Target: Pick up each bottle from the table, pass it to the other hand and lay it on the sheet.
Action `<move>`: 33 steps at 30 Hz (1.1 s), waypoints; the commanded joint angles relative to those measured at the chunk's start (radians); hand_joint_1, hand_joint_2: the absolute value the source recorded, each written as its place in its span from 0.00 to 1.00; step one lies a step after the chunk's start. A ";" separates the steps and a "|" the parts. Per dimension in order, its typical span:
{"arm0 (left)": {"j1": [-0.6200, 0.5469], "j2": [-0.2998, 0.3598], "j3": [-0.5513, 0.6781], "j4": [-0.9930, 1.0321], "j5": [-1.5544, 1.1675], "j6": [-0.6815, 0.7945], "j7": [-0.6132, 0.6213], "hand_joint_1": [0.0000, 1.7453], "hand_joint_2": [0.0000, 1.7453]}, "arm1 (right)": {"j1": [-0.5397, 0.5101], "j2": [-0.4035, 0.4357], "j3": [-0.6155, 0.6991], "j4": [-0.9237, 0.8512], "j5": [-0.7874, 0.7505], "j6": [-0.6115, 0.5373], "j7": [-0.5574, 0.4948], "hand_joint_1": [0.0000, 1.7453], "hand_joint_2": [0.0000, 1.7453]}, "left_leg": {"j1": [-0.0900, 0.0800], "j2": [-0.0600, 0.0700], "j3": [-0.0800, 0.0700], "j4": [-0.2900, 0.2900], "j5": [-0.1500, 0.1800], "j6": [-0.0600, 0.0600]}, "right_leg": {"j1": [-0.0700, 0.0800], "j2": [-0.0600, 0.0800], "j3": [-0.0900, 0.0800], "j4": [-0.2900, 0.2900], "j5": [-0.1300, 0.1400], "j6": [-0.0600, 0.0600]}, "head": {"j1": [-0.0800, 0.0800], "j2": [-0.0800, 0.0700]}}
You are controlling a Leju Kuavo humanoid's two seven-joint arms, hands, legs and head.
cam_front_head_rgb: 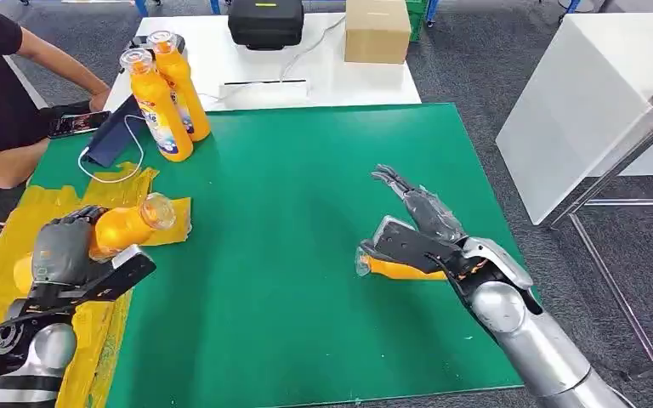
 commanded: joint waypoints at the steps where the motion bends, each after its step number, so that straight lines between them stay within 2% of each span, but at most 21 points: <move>1: -0.057 0.010 -0.001 0.136 -0.007 0.000 0.003 1.00 1.00 | -0.011 -0.019 -0.015 -0.008 0.000 0.009 0.006 0.00 1.00 | -0.001 -0.001 0.001 -0.001 0.000 0.000 | -0.001 -0.002 0.001 0.000 0.000 0.000 | 0.000 0.000; 5: -0.053 0.023 -0.012 0.138 -0.066 0.000 0.027 1.00 1.00 | -0.014 -0.026 -0.012 -0.006 0.001 0.011 0.012 0.00 1.00 | -0.001 -0.001 0.001 -0.001 0.000 0.000 | -0.001 -0.002 0.001 0.000 0.000 0.000 | 0.000 0.000; 10: -0.098 0.043 -0.100 0.359 -0.286 0.058 0.093 1.00 1.00 | -0.007 -0.063 -0.010 -0.022 -0.021 0.021 0.021 0.00 1.00 | -0.002 -0.003 0.003 -0.002 0.000 0.000 | -0.002 -0.004 0.003 0.000 -0.001 0.000 | 0.000 0.000; 16: -0.142 0.053 -0.186 0.506 -0.274 0.010 0.061 1.00 1.00 | 0.020 -0.132 -0.018 -0.040 -0.025 0.035 0.036 0.00 1.00 | -0.002 -0.004 0.003 -0.001 0.000 0.000 | -0.002 -0.005 0.003 0.000 -0.001 0.001 | 0.000 0.000; 22: -0.155 0.091 -0.207 0.565 -0.220 -0.027 0.006 1.00 1.00 | 0.065 -0.196 -0.069 -0.069 -0.039 0.044 0.039 0.00 1.00 | -0.002 -0.004 0.004 -0.001 -0.001 0.000 | -0.002 -0.006 0.005 0.001 -0.003 0.001 | 0.000 0.000; 23: -0.158 0.099 -0.217 0.575 -0.220 -0.034 0.000 0.38 1.00 | 0.070 -0.200 -0.076 -0.071 -0.043 0.049 0.040 0.00 1.00 | -0.001 -0.002 0.002 -0.001 0.000 0.000 | -0.002 -0.003 0.002 0.000 -0.001 0.000 | 0.000 0.000; 24: -0.160 0.107 -0.230 0.583 -0.229 -0.021 0.000 0.00 1.00 | 0.072 -0.203 -0.082 -0.069 -0.046 0.057 0.040 0.00 1.00 | -0.002 -0.002 0.003 -0.001 0.000 0.000 | -0.002 -0.003 0.002 0.000 -0.002 0.000 | 0.000 0.000; 30: -0.157 0.100 -0.233 0.570 -0.161 -0.018 -0.040 0.00 1.00 | 0.093 -0.216 -0.091 -0.077 -0.036 0.068 0.039 0.00 1.00 | -0.002 -0.002 0.003 -0.001 0.000 0.000 | -0.002 -0.002 0.002 0.000 0.000 0.000 | 0.000 0.000; 31: -0.156 0.099 -0.228 0.562 -0.140 -0.021 -0.050 0.00 1.00 | 0.095 -0.225 -0.093 -0.080 -0.035 0.070 0.039 0.00 0.00 | -0.003 -0.002 0.004 -0.001 0.000 0.000 | -0.003 -0.003 0.003 0.000 -0.001 0.000 | 0.000 0.000; 33: -0.152 0.098 -0.214 0.541 -0.092 -0.030 -0.076 0.00 1.00 | 0.104 -0.242 -0.100 -0.083 -0.029 0.073 0.042 0.00 0.00 | -0.003 -0.002 0.004 -0.001 0.000 0.000 | -0.002 -0.003 0.003 0.001 -0.001 0.000 | 0.000 0.000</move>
